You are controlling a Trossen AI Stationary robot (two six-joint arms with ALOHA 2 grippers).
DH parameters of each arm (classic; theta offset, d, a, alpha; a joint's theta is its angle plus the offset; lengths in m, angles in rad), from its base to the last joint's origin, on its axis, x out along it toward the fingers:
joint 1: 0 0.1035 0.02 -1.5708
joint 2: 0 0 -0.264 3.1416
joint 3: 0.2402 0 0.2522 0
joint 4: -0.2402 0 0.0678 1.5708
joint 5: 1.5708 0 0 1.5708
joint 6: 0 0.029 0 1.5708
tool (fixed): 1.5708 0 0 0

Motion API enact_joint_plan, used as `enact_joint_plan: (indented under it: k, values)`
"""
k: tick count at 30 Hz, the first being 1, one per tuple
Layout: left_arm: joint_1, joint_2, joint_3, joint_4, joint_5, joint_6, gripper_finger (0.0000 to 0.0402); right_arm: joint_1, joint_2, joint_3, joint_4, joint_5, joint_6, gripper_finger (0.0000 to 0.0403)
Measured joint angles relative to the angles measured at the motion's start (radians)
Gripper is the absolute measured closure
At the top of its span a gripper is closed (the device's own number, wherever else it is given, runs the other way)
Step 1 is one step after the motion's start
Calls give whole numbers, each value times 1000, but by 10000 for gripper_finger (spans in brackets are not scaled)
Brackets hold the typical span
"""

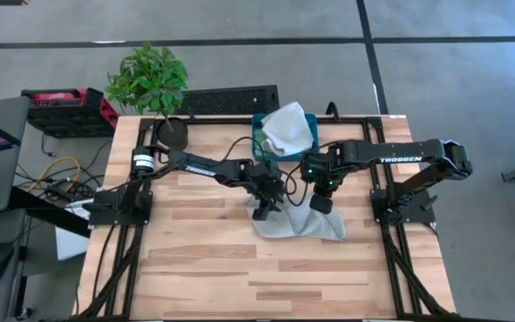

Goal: Fold microfiber towels
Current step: Fold the gray towel

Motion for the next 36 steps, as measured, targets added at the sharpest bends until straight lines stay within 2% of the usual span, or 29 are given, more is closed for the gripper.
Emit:
enact_joint_plan:
  k: [3, 5, 11, 19, 27, 36]
  values:
    - [-7, 0, 0, 0, -4, 4, 259, 0, 0, 0, 0, 0, 6, 396]
    - [-15, 0, 0, -1, -6, 18, 277, 0, 0, 0, 0, 0, 6, 396]
    - [-33, -3, 0, -54, -1, -2, 389, 0, 0, 0, -28, 0, 8, 395]
    - [-33, -92, 0, -174, -10, -48, 399, 0, -21, 0, -100, 8, 24, 399]
    - [-34, -241, 0, -221, -95, -96, 401, 0, -93, 0, -106, 142, 51, 399]
    - [-89, -461, 1, -375, -370, -201, 401, 4, -218, 0, -103, 255, 74, 400]
